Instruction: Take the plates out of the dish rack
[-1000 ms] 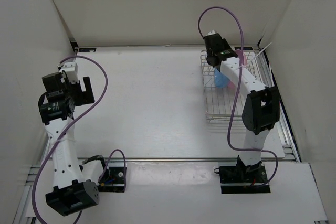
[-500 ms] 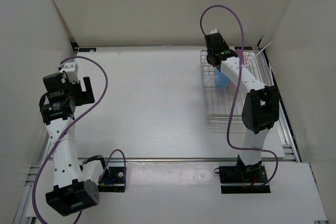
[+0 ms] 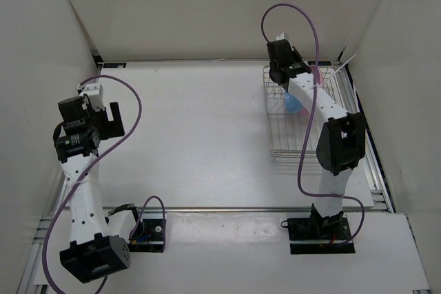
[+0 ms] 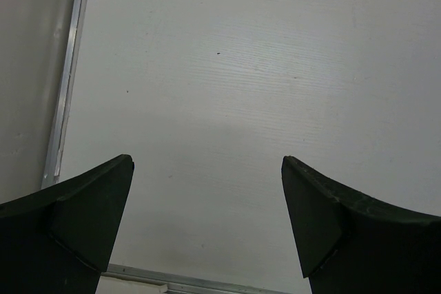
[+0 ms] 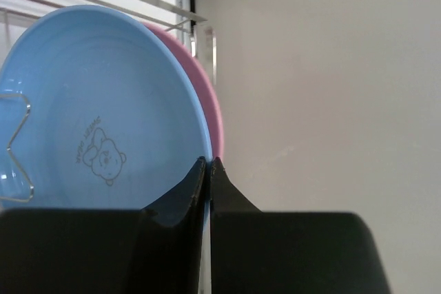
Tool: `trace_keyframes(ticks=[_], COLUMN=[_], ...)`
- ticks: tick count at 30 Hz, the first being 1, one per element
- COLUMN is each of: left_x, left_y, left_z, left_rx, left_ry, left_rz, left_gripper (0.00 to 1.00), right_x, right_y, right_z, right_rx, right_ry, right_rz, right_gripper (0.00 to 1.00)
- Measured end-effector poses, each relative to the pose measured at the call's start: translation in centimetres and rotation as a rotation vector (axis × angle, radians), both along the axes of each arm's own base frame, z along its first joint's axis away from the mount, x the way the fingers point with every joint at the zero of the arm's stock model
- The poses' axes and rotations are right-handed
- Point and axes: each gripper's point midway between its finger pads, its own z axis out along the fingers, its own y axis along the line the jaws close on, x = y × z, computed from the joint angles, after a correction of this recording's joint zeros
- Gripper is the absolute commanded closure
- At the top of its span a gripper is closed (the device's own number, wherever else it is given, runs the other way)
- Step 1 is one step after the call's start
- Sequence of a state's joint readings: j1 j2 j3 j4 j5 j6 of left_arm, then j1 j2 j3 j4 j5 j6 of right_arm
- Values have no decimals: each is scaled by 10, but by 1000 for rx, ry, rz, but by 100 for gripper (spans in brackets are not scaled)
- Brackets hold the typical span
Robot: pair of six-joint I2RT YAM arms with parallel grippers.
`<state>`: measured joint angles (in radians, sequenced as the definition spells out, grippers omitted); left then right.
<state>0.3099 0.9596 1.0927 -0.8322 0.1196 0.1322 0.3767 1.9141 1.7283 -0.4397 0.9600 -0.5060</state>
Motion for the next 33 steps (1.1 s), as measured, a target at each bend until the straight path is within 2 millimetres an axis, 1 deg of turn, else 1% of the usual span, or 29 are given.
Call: trace_keyframes(ticks=[6, 9, 11, 13, 15, 16, 18, 19, 20, 22, 23, 24, 25, 26, 28, 30, 32, 33], left_x=[1, 3, 6, 11, 20, 26, 38, 47, 54, 70, 79, 87, 93, 99, 107, 110, 106, 102], left_y=[1, 2, 2, 3, 1, -1, -10, -18, -26, -50, -66, -82, -102, -121, -171, -220, -263, -283], left_z=[-1, -6, -10, -13, -11, -10, -3, 1, 4, 14, 18, 23, 25, 29, 37, 45, 50, 50], left_rx=[0, -4, -11, -20, -25, -30, -33, -33, -36, -43, -52, -63, -72, -82, -105, -133, -164, -181], left_ry=[4, 20, 39, 56, 63, 65, 62, 55, 53, 39, 35, 26, 35, 33, 43, 38, 48, 58], left_rz=[1, 3, 2, -2, -17, -31, -71, -102, -133, -214, -268, -322, -380, -435, -576, -712, -824, -877], left_gripper=[0, 0, 0, 0, 0, 0, 0, 0, 0, 0, 0, 0, 0, 0, 0, 0, 0, 0], right_x=[-2, -9, -16, -24, -35, -43, -60, -70, -79, -91, -100, -103, -107, -110, -115, -119, -124, -127], right_y=[1, 2, 3, 6, 12, 16, 23, 26, 31, 44, 54, 57, 65, 74, 90, 104, 112, 115], right_z=[29, 50, 73, 101, 131, 148, 174, 184, 191, 197, 193, 189, 181, 169, 138, 106, 82, 74], right_rx=[-44, -45, -12, 66, 152, 206, 291, 334, 381, 471, 526, 543, 571, 597, 636, 662, 679, 686], right_ry=[-44, -83, -135, -209, -285, -331, -392, -415, -426, -424, -402, -385, -353, -307, -202, -88, 1, 34], right_rz=[3, 8, 11, 25, 50, 72, 114, 137, 175, 269, 333, 352, 395, 436, 494, 533, 552, 560], right_gripper=[100, 100, 100, 100, 100, 100, 100, 100, 100, 100, 100, 100, 100, 100, 100, 100, 100, 100])
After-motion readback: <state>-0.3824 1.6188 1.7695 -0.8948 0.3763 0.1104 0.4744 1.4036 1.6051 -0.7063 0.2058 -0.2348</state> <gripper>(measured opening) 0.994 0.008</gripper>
